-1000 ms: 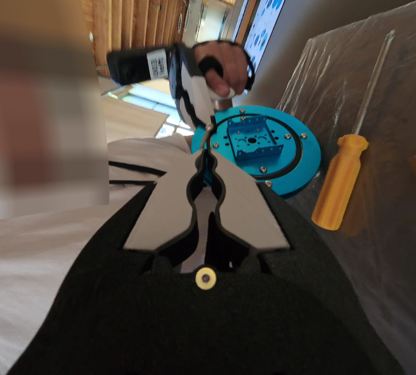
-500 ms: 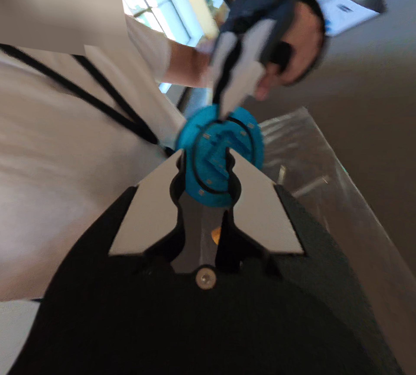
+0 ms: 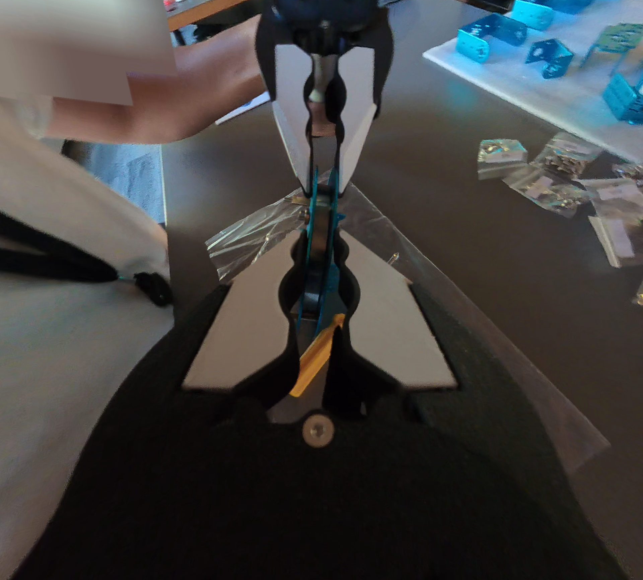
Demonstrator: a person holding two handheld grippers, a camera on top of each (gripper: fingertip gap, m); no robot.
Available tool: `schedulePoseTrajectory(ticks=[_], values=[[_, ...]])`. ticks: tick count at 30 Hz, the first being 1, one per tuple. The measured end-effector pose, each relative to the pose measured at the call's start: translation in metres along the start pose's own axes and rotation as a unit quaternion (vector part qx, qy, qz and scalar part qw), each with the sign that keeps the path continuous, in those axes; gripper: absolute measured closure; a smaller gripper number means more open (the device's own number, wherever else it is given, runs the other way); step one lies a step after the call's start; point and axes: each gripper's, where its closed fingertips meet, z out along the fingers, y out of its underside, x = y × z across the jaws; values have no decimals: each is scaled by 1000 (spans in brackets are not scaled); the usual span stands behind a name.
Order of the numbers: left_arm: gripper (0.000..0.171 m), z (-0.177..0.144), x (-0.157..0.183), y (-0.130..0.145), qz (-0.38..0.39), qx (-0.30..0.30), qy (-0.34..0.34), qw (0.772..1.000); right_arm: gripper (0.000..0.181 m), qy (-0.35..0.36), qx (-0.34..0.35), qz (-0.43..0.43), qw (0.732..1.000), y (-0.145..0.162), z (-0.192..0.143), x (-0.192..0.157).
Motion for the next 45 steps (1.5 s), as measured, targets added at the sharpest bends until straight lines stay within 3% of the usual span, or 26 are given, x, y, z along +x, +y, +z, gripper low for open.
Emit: schedulePoseTrajectory(ticks=[3,5,8,12,22,29,35,37,40,45], values=[[145,-9,-12,2,-30,13,-140,990,168,38,9,39,998,-2,2,2],[139,-22,-15,3,-38,32,-264,963,168,50,22,63,996,-4,4,0],[151,-29,4,-4,-40,83,-386,918,169,76,22,59,995,-7,8,-4],[159,-19,29,-16,-79,160,-429,885,169,102,18,49,993,-11,14,-9],[163,-9,25,1,-125,178,-462,860,169,124,17,28,992,-17,26,-19],[167,-6,20,3,-125,174,-468,857,170,134,19,23,991,-18,26,-18],[171,-9,32,11,-109,149,-451,873,168,95,18,15,995,-18,30,-25],[170,-26,32,21,-120,151,-483,854,169,108,14,2,994,-19,29,-19],[149,-43,30,28,-151,176,-509,829,169,94,13,13,995,-19,28,-17],[149,-40,13,32,-133,121,-543,820,168,72,18,21,997,-17,27,-23]])
